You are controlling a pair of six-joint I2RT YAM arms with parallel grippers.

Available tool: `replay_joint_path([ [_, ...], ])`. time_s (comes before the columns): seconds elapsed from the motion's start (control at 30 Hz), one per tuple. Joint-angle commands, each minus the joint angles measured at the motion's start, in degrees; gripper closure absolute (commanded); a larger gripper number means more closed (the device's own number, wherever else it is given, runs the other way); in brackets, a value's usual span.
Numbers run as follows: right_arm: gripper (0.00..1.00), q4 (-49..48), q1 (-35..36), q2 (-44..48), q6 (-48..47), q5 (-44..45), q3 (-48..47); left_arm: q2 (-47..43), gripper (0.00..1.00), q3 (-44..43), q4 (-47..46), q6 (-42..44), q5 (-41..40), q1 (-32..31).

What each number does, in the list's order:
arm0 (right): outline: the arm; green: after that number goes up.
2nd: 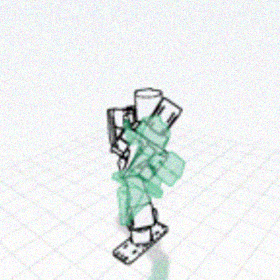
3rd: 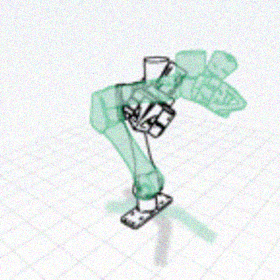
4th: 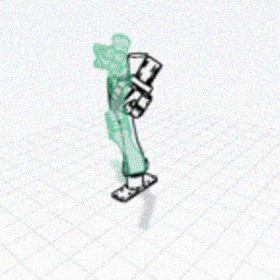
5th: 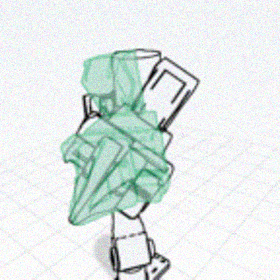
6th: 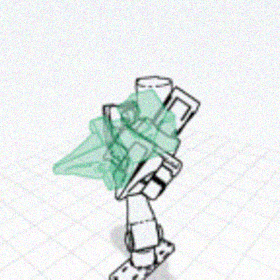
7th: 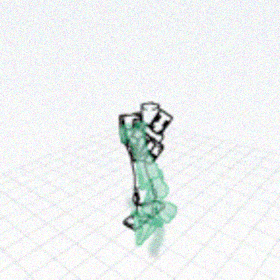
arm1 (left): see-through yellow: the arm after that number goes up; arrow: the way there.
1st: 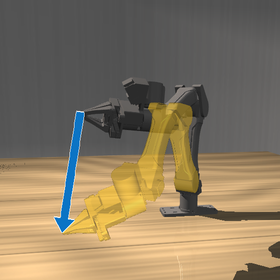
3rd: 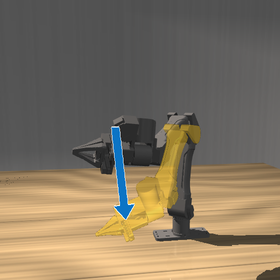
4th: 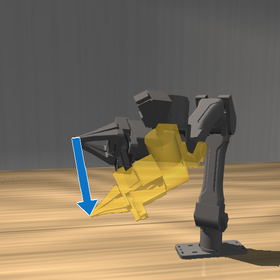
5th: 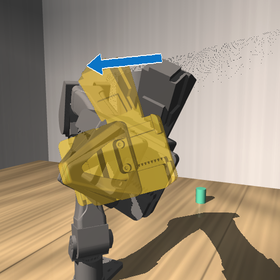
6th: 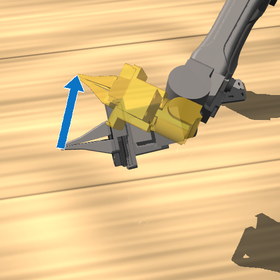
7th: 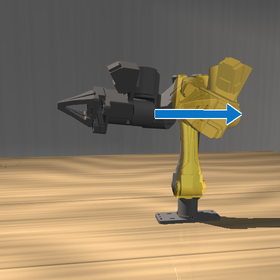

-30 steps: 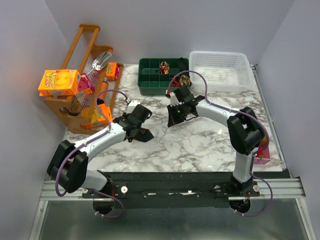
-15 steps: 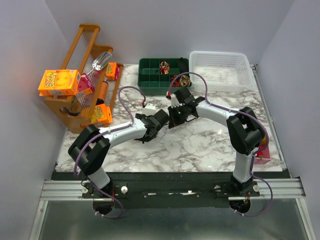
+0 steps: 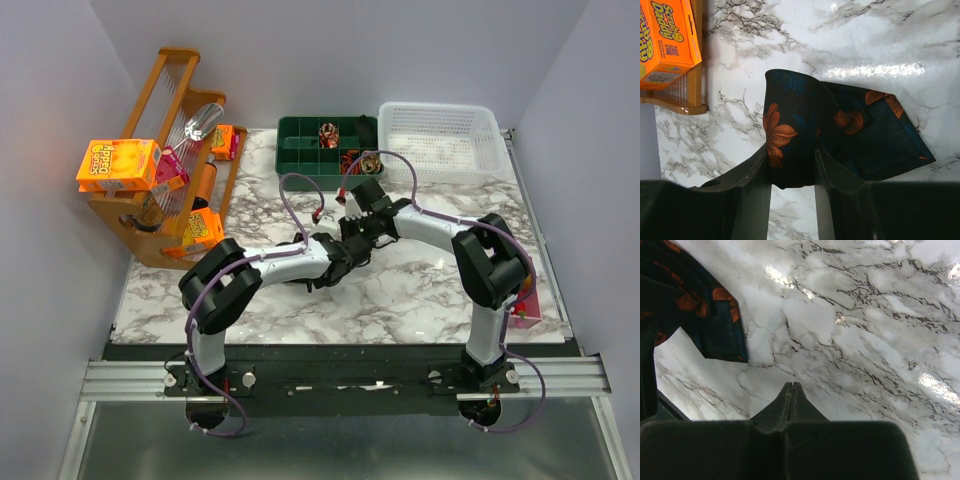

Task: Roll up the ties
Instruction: Roll the tie at the center of the board.

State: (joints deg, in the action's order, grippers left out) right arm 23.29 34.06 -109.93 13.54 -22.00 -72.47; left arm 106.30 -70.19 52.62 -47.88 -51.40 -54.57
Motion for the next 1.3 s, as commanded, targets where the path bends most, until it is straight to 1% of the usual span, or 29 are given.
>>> replay_joint_path([
  [0.0,0.99,-2.28,-0.93,-0.55,0.96,-2.08,1.18,2.42,0.65,-1.08,2.13,-4.68,-1.07,-1.24],
  [0.17,0.99,-2.63,-1.54,-0.29,1.23,-2.43,1.63,1.37,0.66,-0.82,5.73,-6.52,-4.49,-1.24],
  [0.23,0.99,-2.63,-1.81,-0.11,1.31,-2.52,1.63,0.49,0.68,-0.73,8.27,-6.96,-5.46,-0.81],
  [0.4,0.99,-2.64,-2.16,0.15,1.40,-2.70,1.80,0.48,0.68,1.02,12.76,-8.72,-7.75,0.07],
  [0.5,0.99,-2.72,-2.42,0.33,1.40,-2.79,2.07,1.80,0.67,1.11,17.33,-12.14,-9.33,0.07],
  [0.53,0.99,-2.81,-2.51,0.50,1.31,-2.79,2.15,2.24,0.67,0.94,20.47,-15.28,-10.29,0.16],
  [0.63,0.99,-2.90,-2.69,0.51,1.40,-2.79,2.50,4.43,0.66,0.15,22.87,-17.51,-11.09,0.16],
  [0.8,0.99,-2.99,-2.95,0.33,1.40,-3.14,2.77,10.31,0.66,-2.40,22.62,-17.60,-10.92,-0.19],
  [0.93,0.99,-2.99,-3.13,0.33,1.40,-3.31,2.94,11.74,0.65,-3.81,22.10,-16.55,-10.83,-0.98],
  [0.97,0.99,-2.90,-3.13,0.42,1.40,-3.40,2.95,11.39,0.61,-3.72,21.30,-15.50,-10.31,-1.07],
  [1.0,0.99,-2.90,-3.13,0.42,1.31,-3.31,3.03,10.43,0.54,-3.46,20.43,-13.14,-9.69,-1.33],
  [1.07,0.99,-2.99,-3.13,0.42,1.31,-3.40,3.12,9.37,0.46,-3.02,16.82,-10.14,-8.55,-1.77],
  [1.1,0.99,-2.99,-3.13,0.42,1.31,-3.40,3.12,8.41,0.41,-2.58,15.68,-9.09,-7.85,-1.86],
  [1.13,0.99,-2.99,-3.13,0.33,1.23,-3.40,3.03,7.96,0.40,-2.14,12.10,-5.60,-5.84,-2.03],
  [1.23,0.99,-3.07,-3.13,0.07,1.31,-3.75,2.95,6.47,0.34,-1.18,7.17,-1.71,-1.62,-2.47],
  [1.27,0.99,-3.07,-3.13,0.07,1.31,-3.75,2.95,6.03,0.34,-1.00,6.36,-1.34,-0.47,-2.56],
])
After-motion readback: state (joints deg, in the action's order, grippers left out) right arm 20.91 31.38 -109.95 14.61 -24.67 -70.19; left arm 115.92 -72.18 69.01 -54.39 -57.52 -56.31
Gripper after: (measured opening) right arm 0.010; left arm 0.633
